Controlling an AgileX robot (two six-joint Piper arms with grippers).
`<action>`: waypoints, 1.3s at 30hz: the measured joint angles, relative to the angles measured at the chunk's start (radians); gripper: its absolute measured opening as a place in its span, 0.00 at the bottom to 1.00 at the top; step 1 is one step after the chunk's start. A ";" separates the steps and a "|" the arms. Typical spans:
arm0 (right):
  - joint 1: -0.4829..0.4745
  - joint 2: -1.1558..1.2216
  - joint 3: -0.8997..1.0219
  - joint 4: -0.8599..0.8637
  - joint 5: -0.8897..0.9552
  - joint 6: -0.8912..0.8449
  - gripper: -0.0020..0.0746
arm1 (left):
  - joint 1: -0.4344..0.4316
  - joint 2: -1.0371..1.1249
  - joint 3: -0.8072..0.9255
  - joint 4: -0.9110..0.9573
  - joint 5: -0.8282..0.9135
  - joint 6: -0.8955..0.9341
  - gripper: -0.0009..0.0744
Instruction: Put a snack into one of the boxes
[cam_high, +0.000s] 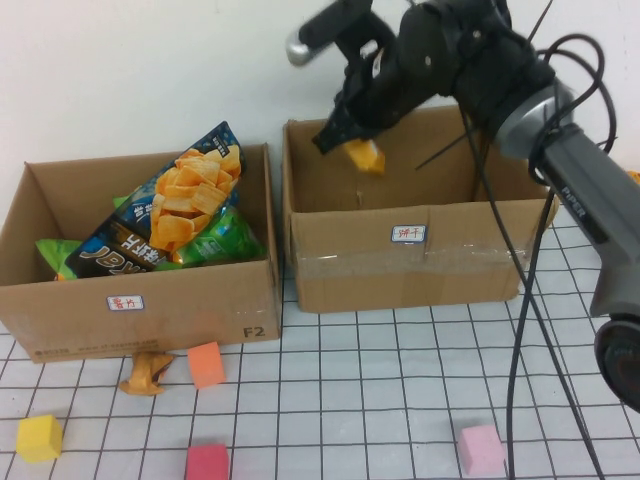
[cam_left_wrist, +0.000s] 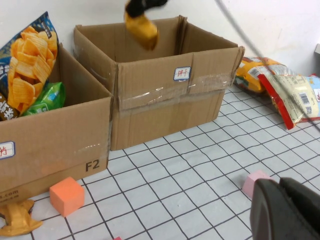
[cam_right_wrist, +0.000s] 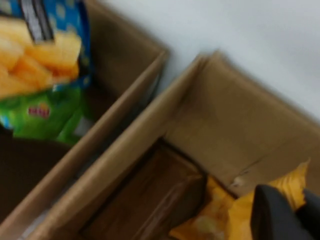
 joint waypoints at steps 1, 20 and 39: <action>-0.005 0.011 0.000 0.017 0.005 -0.015 0.08 | 0.000 0.000 0.000 0.000 0.000 0.000 0.01; -0.005 -0.018 0.000 0.189 0.181 -0.071 0.24 | 0.000 0.000 0.000 0.000 0.000 0.000 0.01; 0.304 -0.102 0.049 0.367 0.224 -0.453 0.03 | 0.000 0.000 0.000 0.000 0.001 0.000 0.01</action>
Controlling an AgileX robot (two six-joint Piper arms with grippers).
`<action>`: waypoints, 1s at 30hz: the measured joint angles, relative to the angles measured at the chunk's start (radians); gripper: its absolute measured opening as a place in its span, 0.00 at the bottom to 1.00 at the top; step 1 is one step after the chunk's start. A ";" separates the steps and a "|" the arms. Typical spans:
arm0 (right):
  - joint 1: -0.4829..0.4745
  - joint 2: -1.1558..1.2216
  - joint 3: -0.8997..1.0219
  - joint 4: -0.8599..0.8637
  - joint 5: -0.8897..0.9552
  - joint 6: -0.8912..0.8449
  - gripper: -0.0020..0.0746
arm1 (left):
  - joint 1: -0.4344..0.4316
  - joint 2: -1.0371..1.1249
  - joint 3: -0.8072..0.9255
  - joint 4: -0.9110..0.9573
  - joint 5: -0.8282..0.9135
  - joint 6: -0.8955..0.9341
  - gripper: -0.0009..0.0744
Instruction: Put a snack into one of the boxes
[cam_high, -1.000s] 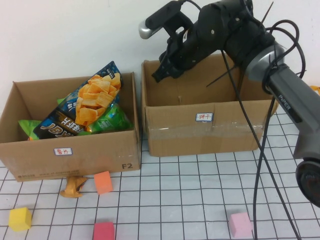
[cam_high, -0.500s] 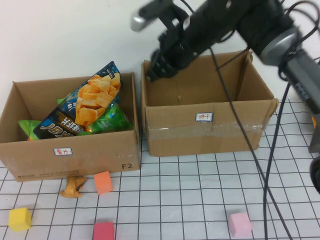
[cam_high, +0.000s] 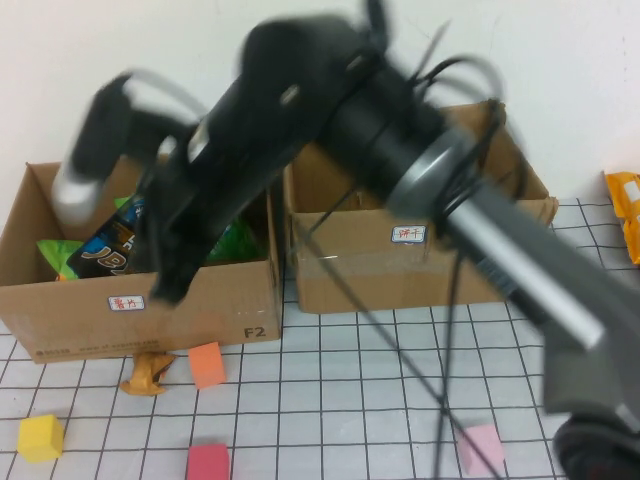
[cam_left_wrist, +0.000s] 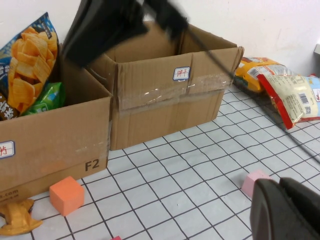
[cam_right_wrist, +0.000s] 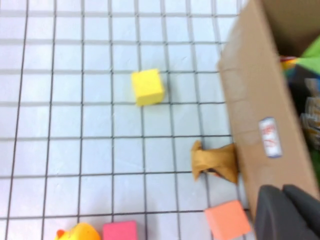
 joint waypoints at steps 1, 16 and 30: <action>0.019 0.013 0.000 -0.020 0.000 -0.007 0.03 | 0.000 0.000 0.000 0.000 0.000 0.000 0.01; 0.067 0.254 0.008 -0.082 0.000 -0.007 0.02 | 0.000 0.000 0.001 0.103 -0.207 0.005 0.01; 0.067 0.333 0.008 0.077 -0.291 0.127 0.41 | 0.000 0.000 0.001 0.336 -0.228 -0.036 0.01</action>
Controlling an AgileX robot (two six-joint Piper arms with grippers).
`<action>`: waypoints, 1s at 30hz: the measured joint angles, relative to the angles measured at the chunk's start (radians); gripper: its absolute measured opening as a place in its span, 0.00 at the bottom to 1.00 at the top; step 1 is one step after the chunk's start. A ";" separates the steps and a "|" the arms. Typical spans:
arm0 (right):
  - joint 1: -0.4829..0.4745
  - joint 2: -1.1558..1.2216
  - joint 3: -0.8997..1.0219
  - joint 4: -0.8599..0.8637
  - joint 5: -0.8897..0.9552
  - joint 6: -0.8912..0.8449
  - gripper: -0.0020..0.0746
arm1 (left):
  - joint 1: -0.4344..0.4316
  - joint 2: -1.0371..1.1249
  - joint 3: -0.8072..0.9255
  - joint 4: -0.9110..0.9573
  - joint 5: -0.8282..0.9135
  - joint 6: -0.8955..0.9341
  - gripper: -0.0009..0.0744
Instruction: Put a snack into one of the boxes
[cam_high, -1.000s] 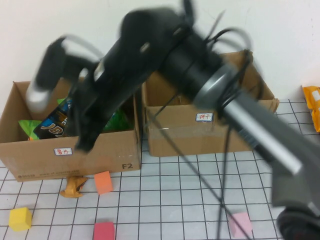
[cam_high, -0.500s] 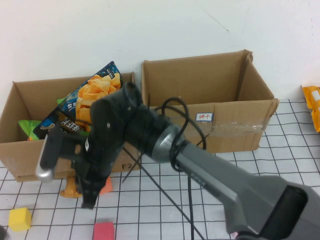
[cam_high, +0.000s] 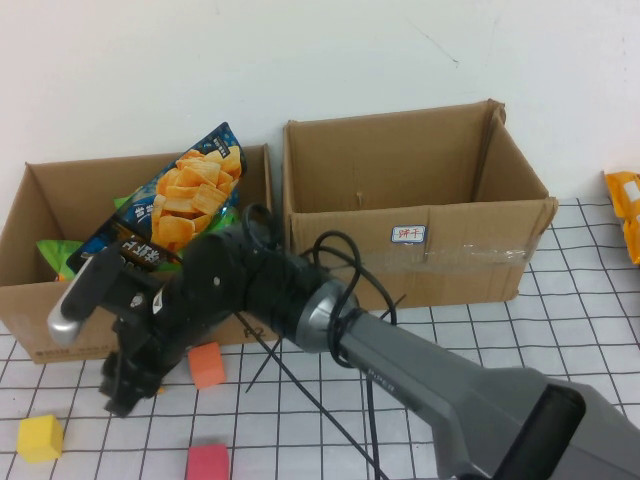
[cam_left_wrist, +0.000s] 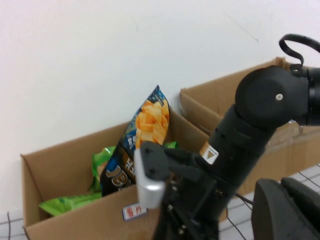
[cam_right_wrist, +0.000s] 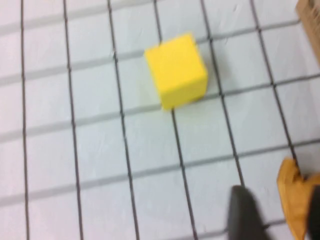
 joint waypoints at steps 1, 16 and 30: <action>0.000 0.005 0.000 0.002 -0.018 0.021 0.50 | 0.000 0.000 0.000 0.000 0.008 0.000 0.01; -0.002 0.065 0.000 -0.178 -0.137 0.365 0.71 | 0.000 0.000 0.000 0.007 0.085 0.000 0.01; -0.002 0.126 0.000 -0.129 -0.219 0.365 0.64 | 0.000 0.000 0.002 0.010 0.086 -0.002 0.01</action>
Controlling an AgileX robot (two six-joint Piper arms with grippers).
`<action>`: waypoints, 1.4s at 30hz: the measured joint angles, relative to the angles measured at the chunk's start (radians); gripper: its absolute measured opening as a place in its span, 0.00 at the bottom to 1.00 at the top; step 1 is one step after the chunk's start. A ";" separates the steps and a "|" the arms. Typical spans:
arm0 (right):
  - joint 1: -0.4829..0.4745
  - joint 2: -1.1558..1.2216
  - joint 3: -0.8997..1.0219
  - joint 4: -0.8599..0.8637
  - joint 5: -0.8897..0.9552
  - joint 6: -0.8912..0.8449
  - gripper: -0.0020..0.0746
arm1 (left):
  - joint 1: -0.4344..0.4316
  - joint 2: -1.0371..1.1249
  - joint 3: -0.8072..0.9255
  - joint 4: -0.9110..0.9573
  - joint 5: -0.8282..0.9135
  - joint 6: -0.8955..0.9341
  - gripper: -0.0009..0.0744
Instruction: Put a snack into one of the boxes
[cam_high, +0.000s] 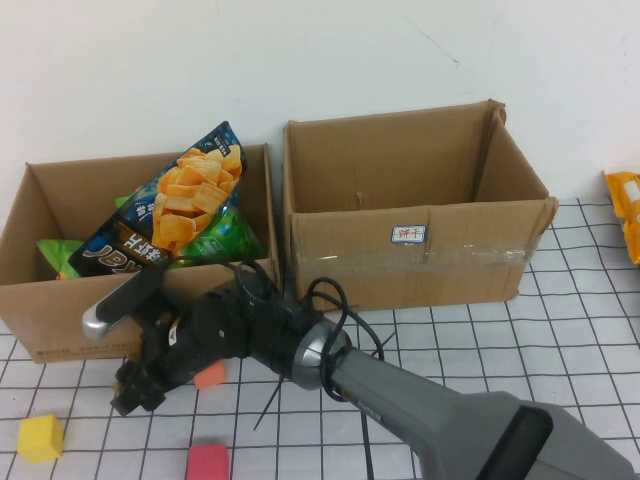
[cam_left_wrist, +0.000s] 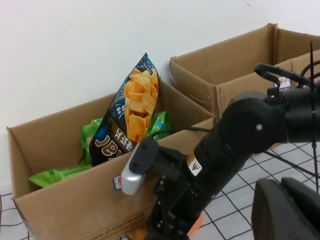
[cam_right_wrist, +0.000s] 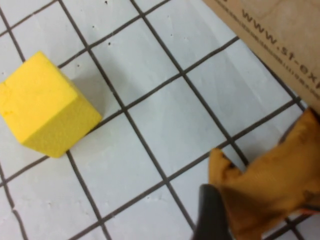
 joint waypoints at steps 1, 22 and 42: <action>0.000 0.004 0.000 0.000 -0.003 0.000 0.61 | 0.000 0.000 0.000 0.002 0.000 0.000 0.01; 0.000 -0.001 0.000 0.043 0.068 0.021 0.04 | 0.000 0.000 0.000 0.002 0.002 0.000 0.01; -0.002 -0.301 0.000 0.046 0.462 -0.150 0.03 | 0.000 0.000 0.000 0.002 0.002 0.000 0.01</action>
